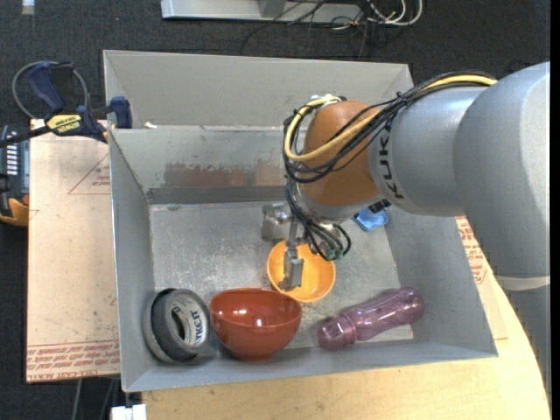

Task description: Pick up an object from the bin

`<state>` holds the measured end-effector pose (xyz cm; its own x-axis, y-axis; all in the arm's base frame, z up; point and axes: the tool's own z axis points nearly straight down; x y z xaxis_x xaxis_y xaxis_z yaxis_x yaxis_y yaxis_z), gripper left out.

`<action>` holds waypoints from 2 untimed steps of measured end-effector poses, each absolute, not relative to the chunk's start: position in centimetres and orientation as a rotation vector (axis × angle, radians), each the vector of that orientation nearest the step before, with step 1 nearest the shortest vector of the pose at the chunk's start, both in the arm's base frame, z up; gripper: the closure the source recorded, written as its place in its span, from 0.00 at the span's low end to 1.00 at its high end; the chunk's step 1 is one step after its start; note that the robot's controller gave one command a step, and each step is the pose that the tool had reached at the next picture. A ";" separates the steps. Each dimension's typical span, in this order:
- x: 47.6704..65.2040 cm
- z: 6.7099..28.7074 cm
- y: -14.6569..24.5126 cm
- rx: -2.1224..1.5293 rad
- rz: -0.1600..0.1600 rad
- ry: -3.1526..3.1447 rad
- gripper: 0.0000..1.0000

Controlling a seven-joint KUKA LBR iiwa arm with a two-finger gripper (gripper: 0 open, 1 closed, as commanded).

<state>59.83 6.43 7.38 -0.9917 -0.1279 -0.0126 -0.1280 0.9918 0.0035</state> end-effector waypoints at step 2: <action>58.8 7.2 7.6 -0.578 0.003 3.065 1.00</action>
Offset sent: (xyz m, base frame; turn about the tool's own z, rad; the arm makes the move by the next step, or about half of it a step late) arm -0.0126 0.0112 -0.0038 -0.2446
